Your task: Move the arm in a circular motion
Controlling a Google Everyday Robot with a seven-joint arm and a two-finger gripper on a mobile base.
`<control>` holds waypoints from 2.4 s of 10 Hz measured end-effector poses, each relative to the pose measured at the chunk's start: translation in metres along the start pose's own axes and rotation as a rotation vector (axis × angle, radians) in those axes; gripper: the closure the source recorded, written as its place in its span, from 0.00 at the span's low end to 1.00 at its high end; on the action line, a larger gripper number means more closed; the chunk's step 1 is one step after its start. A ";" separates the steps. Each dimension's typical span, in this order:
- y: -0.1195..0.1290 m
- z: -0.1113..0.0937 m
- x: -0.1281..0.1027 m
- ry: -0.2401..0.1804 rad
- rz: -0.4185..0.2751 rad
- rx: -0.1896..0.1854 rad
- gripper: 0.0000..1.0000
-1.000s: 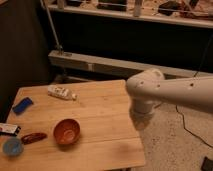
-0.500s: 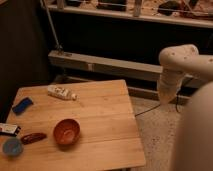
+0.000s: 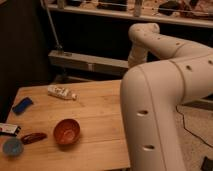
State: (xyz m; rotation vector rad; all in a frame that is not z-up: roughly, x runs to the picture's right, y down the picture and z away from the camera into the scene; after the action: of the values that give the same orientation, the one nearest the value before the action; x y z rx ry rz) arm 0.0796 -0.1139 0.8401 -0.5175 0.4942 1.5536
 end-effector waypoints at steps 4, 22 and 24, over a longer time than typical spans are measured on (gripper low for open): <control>0.157 -0.015 -0.005 -0.031 -0.412 0.032 0.91; -0.022 0.025 0.374 0.233 -0.023 -0.132 0.91; -0.132 0.005 0.334 0.135 0.205 -0.041 0.91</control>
State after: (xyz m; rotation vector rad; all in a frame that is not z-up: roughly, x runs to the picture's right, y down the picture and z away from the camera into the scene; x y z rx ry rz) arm 0.1996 0.1621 0.6441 -0.6210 0.6359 1.7345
